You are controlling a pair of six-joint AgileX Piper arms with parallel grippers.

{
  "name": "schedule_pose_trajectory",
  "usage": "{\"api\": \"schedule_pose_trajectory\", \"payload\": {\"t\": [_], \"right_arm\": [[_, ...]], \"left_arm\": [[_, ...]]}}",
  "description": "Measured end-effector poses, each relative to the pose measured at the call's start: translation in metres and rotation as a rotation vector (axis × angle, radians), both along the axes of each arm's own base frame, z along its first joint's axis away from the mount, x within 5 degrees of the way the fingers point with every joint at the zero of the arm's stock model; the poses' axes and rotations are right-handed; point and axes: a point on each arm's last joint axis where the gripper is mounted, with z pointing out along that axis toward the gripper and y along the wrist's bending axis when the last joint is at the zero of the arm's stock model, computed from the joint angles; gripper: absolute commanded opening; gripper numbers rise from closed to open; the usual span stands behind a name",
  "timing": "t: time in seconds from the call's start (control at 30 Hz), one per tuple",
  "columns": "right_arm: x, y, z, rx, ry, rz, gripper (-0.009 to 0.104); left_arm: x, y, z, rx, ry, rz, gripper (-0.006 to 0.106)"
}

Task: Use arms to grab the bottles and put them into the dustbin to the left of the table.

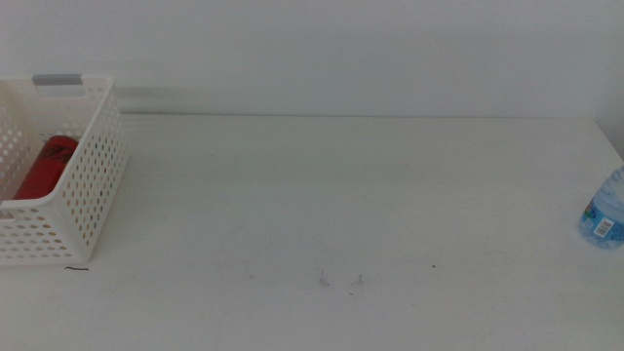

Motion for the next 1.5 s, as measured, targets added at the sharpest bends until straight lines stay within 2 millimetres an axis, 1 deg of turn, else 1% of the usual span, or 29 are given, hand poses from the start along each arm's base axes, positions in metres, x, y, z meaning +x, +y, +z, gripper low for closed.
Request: {"api": "schedule_pose_trajectory", "payload": {"t": [0.13,0.3,0.37,0.4,0.47,0.57,0.67,0.7,0.87,1.1,1.27,1.37,1.5], "right_arm": [[0.006,-0.001,-0.001,-0.035,0.083,-0.002,0.088],[0.02,-0.002,0.001,-0.069,0.211,0.002,0.088],[0.026,-0.002,-0.001,-0.143,0.241,0.019,0.088],[0.029,-0.001,-0.001,-0.182,0.236,0.031,0.088],[0.033,0.0,-0.001,-0.185,0.194,0.042,0.088],[0.038,0.0,0.001,-0.103,0.123,0.026,0.088],[0.039,-0.001,0.003,-0.016,0.08,-0.003,0.088],[0.038,-0.002,0.002,-0.011,0.071,-0.008,0.088],[0.038,-0.002,0.0,-0.046,0.071,-0.01,0.088],[0.039,-0.003,0.006,-0.092,0.001,-0.02,0.088],[0.043,-0.004,0.005,-0.109,0.017,-0.022,0.088],[0.052,-0.005,0.0,-0.112,0.058,-0.027,0.088],[0.069,-0.007,-0.013,-0.122,0.134,-0.038,0.088]], "left_arm": [[0.0,0.0,0.0,0.0,0.0,0.0,0.094],[0.0,0.0,0.0,0.0,0.0,0.0,0.094],[0.0,0.0,0.0,0.0,0.0,0.0,0.094],[0.0,0.0,0.0,0.0,0.0,0.0,0.094],[0.0,0.0,0.0,0.0,0.0,0.0,0.094],[0.0,0.0,0.0,0.0,0.0,0.0,0.094],[0.0,0.0,0.0,0.0,0.0,0.0,0.094],[0.0,0.0,0.0,0.0,0.0,0.0,0.094],[0.0,0.0,0.0,0.003,-0.001,0.003,0.094],[0.0,0.0,0.0,0.003,-0.001,0.003,0.094],[0.0,0.0,0.0,0.003,-0.001,0.003,0.094],[0.0,0.0,0.0,0.003,-0.001,0.003,0.094],[0.0,0.0,0.0,0.003,-0.001,0.003,0.094]]}}
